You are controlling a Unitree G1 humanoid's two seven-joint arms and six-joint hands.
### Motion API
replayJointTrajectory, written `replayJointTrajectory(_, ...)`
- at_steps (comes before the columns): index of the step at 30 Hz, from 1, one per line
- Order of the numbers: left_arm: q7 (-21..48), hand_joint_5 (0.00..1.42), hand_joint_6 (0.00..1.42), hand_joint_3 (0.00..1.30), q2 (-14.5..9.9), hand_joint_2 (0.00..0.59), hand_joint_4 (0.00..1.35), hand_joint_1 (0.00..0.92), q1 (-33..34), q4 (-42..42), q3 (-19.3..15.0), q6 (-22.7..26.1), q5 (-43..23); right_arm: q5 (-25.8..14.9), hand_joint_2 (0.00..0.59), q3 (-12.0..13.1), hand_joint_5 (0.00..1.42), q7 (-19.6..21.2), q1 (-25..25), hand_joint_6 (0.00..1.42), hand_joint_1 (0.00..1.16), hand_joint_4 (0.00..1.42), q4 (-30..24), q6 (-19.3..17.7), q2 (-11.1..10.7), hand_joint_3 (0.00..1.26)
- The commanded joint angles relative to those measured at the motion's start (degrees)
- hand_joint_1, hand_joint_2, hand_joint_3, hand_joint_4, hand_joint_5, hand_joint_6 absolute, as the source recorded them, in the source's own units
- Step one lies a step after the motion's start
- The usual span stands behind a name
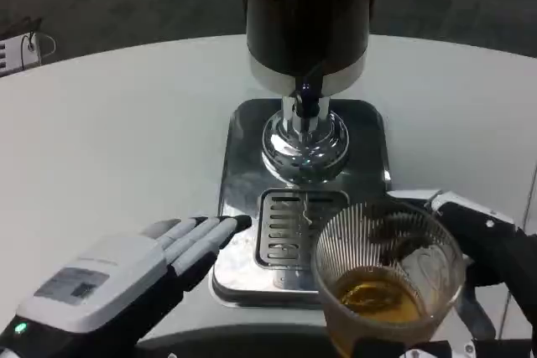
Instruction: Grasp the cup under the faucet to collect the drink, then remove the cup.
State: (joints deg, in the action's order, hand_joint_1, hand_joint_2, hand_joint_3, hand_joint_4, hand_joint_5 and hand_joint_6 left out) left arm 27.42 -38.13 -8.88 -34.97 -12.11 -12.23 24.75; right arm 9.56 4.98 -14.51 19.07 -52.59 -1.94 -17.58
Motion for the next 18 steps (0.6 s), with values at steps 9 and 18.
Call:
replayJointTrajectory(9,0.7,0.00,0.00,0.00,-1.0,0.057,0.00,0.000,0.2,0.1,0.9,-0.1,0.8,-1.8,0.257,1.3,1.31,-0.4,-0.2,1.39,0.89,1.17,-2.0,-2.6,0.1,1.01)
replayJointTrajectory(18,0.9,0.00,0.00,0.00,-1.0,0.057,0.00,0.000,0.8,0.5,1.7,0.4,0.7,-2.0,0.255,1.8,1.31,-0.6,-0.7,1.41,0.89,1.17,-1.9,-2.4,0.0,1.01)
